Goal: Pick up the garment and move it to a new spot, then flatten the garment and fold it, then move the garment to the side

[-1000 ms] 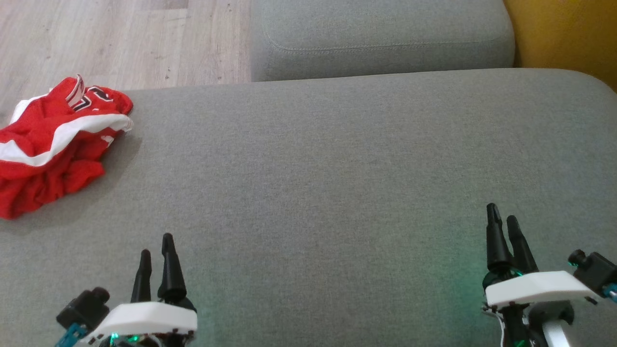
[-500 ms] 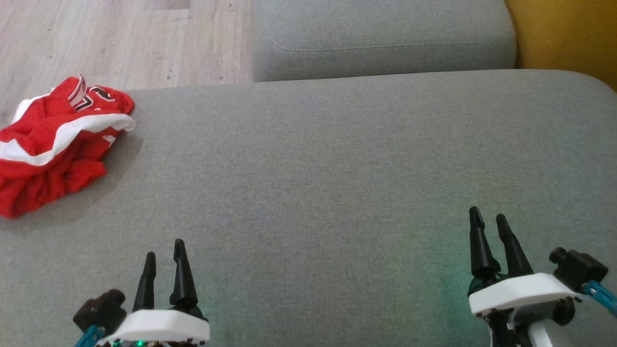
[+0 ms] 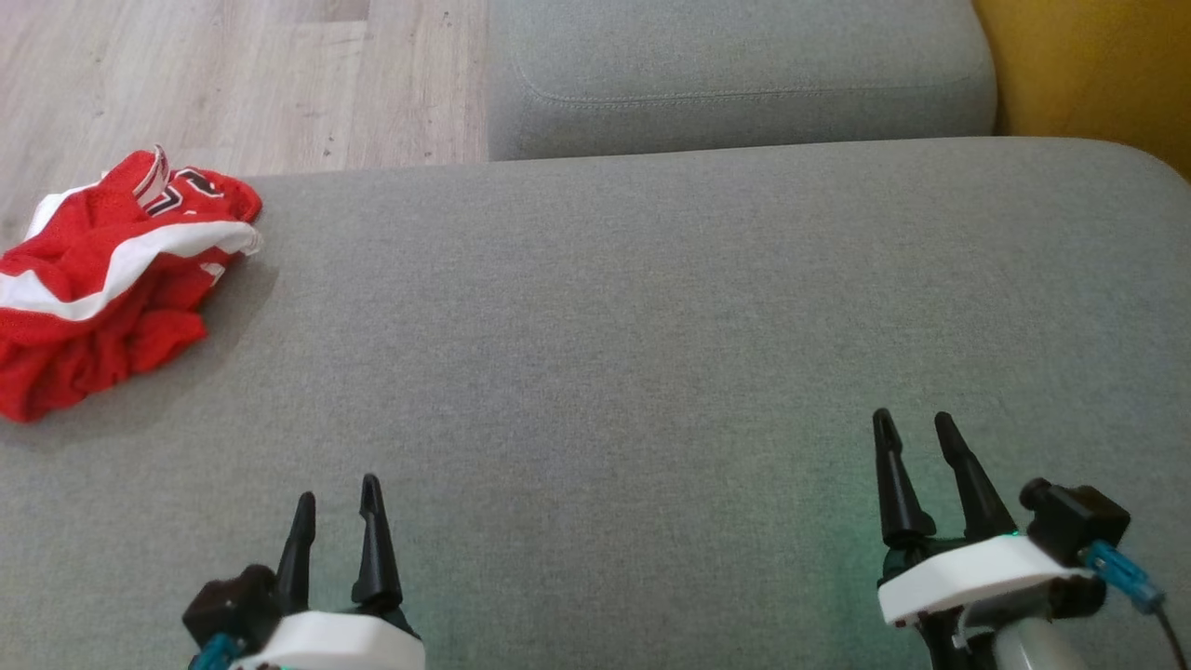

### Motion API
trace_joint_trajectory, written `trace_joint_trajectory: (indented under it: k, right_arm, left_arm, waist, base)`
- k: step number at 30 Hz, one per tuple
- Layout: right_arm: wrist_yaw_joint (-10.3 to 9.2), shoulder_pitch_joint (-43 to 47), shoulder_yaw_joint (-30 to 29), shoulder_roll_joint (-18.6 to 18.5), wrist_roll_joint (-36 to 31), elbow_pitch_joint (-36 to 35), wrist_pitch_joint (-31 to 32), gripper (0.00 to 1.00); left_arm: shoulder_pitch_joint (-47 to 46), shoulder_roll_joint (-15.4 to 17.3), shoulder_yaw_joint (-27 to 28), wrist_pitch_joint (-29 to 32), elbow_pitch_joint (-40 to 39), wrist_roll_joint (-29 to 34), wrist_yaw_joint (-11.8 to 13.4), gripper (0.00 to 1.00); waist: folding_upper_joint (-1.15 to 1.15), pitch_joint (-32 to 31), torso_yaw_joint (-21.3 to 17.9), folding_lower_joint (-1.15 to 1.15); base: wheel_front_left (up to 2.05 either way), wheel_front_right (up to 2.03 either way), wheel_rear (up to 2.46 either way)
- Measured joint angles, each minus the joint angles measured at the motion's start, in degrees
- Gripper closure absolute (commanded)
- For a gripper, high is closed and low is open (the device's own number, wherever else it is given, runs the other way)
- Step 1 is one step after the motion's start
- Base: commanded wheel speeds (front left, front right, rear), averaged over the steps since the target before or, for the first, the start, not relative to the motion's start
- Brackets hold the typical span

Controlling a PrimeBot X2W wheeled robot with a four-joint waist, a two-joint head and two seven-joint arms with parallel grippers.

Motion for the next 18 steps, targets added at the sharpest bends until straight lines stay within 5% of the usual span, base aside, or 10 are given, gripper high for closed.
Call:
trace_joint_trajectory:
  k: [18]
  right_arm:
    - [0.0, 1.42, 2.57, -0.04, -13.56, 0.27, -2.99, 0.0]
  left_arm:
    - [1.48, 0.09, -0.99, -3.03, 1.41, 9.48, 2.45, 0.0]
  waist:
    - [0.0, -0.79, 0.05, 0.0]
  base:
    - [0.0, 0.0, 0.0]
